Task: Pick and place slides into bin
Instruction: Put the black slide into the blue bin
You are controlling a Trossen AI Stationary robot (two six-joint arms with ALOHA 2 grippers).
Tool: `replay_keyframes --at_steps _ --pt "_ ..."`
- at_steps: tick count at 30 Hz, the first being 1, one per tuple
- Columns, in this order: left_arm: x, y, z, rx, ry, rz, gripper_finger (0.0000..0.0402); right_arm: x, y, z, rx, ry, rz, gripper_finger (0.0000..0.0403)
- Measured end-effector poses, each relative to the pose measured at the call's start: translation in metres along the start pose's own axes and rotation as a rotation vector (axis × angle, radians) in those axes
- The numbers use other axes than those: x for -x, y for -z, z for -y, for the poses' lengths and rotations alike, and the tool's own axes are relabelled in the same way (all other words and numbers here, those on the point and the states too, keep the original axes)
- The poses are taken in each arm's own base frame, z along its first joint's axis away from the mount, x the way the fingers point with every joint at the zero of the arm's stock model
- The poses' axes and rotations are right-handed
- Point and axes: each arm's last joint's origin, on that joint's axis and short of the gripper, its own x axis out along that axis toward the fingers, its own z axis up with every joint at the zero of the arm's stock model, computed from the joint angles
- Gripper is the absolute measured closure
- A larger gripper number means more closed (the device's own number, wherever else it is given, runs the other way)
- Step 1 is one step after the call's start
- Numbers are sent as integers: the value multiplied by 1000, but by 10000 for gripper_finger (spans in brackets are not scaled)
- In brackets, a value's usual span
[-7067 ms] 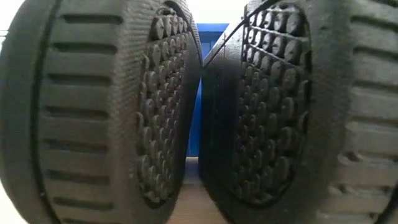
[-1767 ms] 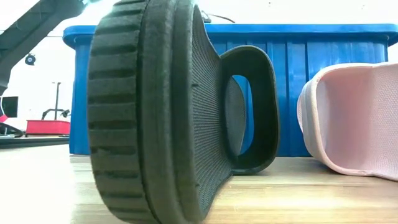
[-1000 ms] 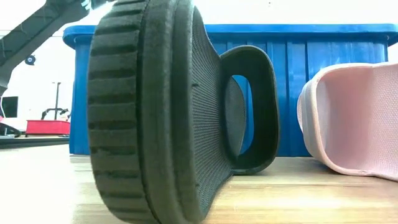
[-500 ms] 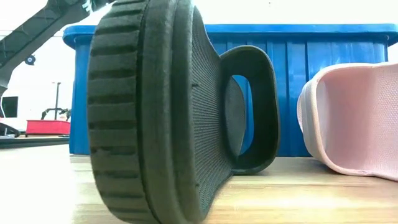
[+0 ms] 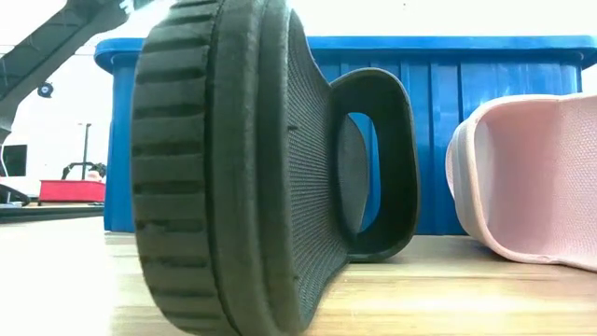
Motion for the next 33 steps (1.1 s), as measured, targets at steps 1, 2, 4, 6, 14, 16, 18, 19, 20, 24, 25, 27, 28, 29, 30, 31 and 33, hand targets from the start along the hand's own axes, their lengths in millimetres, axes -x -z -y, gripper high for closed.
replay_keyframes --at_steps 1,2,4,6,14,16,18,19,20,24,25,27,28,29,30,31,33 --pt "4 -1 2 -1 29 22 107 0 0 0 8 0 0 349" --pt "9 -2 3 -4 35 38 107 0 0 0 16 0 0 349" --pt "16 -1 5 -8 29 52 107 0 0 0 20 0 0 349" --pt "27 0 8 -14 27 76 107 0 0 0 20 0 0 349" --pt "90 7 44 57 41 242 107 -3 3 -1 -6 0 -27 349" --pt "105 10 59 22 50 292 107 -7 6 -2 -33 1 -58 349" --pt "124 12 75 -16 72 378 107 -10 8 -3 -73 4 -80 349" --pt "132 14 82 -38 84 409 108 -13 9 -4 -89 5 -94 349" --pt "140 15 89 -78 102 444 112 -16 10 -5 -108 6 -100 349" --pt "167 24 111 -165 138 552 147 -29 15 -11 -206 -32 -143 349" --pt "173 26 115 -176 146 575 160 -32 16 -13 -237 -59 -158 349" --pt "183 31 122 -195 160 606 191 -41 19 -18 -303 -107 -193 349" --pt "188 34 125 -203 167 618 207 -45 21 -21 -328 -117 -209 349" --pt "193 36 128 -211 174 637 225 -49 23 -25 -344 -123 -225 349" --pt "200 39 130 -218 180 663 243 -53 25 -29 -343 -123 -237 349" --pt "204 43 131 -223 185 669 262 -56 27 -34 -338 -126 -250 349" --pt "214 48 134 -234 195 695 299 -61 31 -47 -310 -141 -274 349"
